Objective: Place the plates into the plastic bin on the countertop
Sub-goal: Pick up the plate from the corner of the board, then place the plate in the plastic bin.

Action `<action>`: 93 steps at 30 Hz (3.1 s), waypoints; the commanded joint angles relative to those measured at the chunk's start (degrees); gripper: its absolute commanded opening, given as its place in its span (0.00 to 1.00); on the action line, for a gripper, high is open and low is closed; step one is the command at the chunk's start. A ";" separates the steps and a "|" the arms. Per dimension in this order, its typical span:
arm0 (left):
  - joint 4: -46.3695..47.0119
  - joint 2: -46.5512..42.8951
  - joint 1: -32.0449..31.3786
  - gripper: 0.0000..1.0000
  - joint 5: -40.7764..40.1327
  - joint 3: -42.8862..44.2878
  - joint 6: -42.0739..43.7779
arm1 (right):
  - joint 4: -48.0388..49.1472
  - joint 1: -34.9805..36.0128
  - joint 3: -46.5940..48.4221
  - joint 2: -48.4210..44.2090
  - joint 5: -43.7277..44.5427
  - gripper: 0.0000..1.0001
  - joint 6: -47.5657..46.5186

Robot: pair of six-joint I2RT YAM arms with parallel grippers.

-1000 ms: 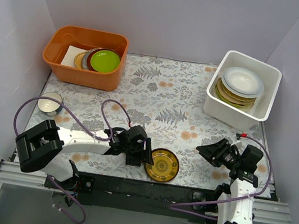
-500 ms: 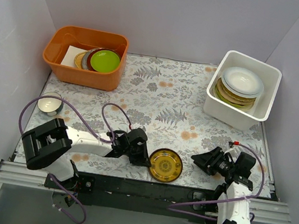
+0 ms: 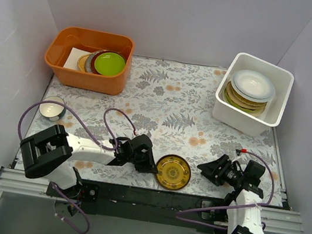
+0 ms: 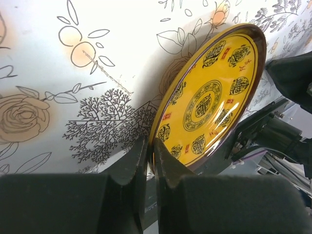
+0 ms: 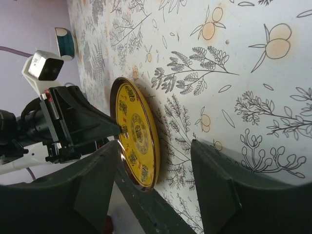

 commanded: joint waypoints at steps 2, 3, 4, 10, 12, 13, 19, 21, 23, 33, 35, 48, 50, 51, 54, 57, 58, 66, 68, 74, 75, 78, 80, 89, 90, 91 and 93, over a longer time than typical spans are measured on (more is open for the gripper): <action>-5.13 -3.94 -0.19 0.00 -4.55 2.00 1.00 | -0.86 0.18 -0.92 0.98 -2.43 0.71 -4.37; -5.31 -4.20 -0.19 0.00 -4.64 2.35 1.09 | -0.60 0.18 -1.01 1.24 -2.70 0.72 -4.37; -5.40 -4.72 -0.19 0.00 -4.73 2.71 1.27 | -0.34 0.18 -1.01 1.33 -2.88 0.72 -4.29; -5.57 -5.70 -0.19 0.00 -4.64 5.34 1.88 | 2.21 0.26 -0.83 2.39 -4.98 0.73 -3.06; -5.57 -5.61 -0.19 0.00 -4.38 6.48 2.06 | 3.79 0.44 -1.09 2.21 -5.34 0.73 -1.83; -5.57 -5.52 -0.19 0.00 -4.29 6.75 2.15 | 4.67 0.44 -1.27 2.13 -5.77 0.74 -1.21; -4.87 -5.26 -0.19 0.00 -3.50 9.03 2.67 | 8.36 2.19 -1.97 0.72 -5.17 0.75 2.91; -4.17 -5.35 -0.19 0.00 -3.06 9.30 2.76 | 10.03 3.34 -2.41 0.54 -5.16 0.75 4.24; -3.64 -5.08 -0.19 0.00 -2.27 10.09 2.85 | 12.66 4.56 -4.33 0.37 -4.90 0.75 6.60; -1.00 -2.80 -0.54 0.00 -0.07 12.29 2.94 | 18.65 10.90 -5.66 -1.13 0.37 0.65 13.11; -1.09 -2.80 -0.63 0.00 0.02 12.46 3.11 | 18.91 11.07 -6.01 -0.87 0.55 0.57 13.20; -2.32 -4.20 -0.63 0.13 -1.12 11.59 3.38 | 19.62 11.16 -5.58 -2.18 0.64 0.01 14.35; -2.93 -4.55 -0.63 0.31 -1.65 11.67 3.73 | 19.36 11.16 -5.23 -2.44 0.90 0.01 14.35; -3.63 -4.64 -0.63 0.39 -1.82 11.59 3.82 | 19.01 11.16 -4.88 -2.53 1.08 0.01 14.35; -5.04 -4.99 -0.63 0.58 -2.44 11.76 4.69 | 18.04 11.25 -3.82 -2.80 1.69 0.01 14.00; -7.49 -5.34 -0.63 0.72 -3.93 12.20 5.66 | 16.64 11.16 -1.38 -2.97 2.48 0.01 13.47; -8.12 -5.43 -0.63 0.75 -4.28 12.55 5.92 | 16.37 11.16 -0.92 -2.89 2.83 0.01 13.30; -21.02 -6.83 -0.98 0.95 -14.38 17.29 8.39 | 11.45 11.16 3.82 -2.01 5.03 0.01 10.84; -22.44 -8.33 -1.34 0.98 -17.81 17.74 9.09 | 9.78 11.16 4.88 -1.83 5.91 0.01 9.78; -31.31 -8.78 -1.34 0.98 -23.44 21.25 11.20 | 5.48 11.25 9.45 -0.25 8.28 0.01 7.58; -32.80 -8.51 -1.34 0.98 -23.53 21.60 12.07 | 4.86 11.16 10.15 -0.25 8.72 0.01 7.06; -34.83 -7.90 -1.34 0.98 -24.59 22.31 12.60 | 3.36 11.16 13.40 0.10 9.60 0.01 6.70; -35.19 -7.89 -1.34 0.98 -24.77 22.31 12.69 | 2.83 11.16 16.38 0.63 10.22 0.01 6.70; -35.98 -7.02 -1.34 0.98 -24.24 21.78 12.61 | -0.07 11.16 30.27 6.69 13.64 0.01 5.47; -35.81 -7.02 -1.34 0.98 -24.06 21.35 12.43 | 0.19 11.16 32.72 7.48 13.99 0.01 5.56; -35.72 -7.02 -1.34 0.98 -23.80 21.26 12.52 | 0.54 11.16 33.79 8.27 14.78 0.01 5.73; -35.54 -7.02 -1.34 0.98 -23.36 20.90 12.26 | 2.03 11.16 35.72 10.73 15.05 0.01 7.05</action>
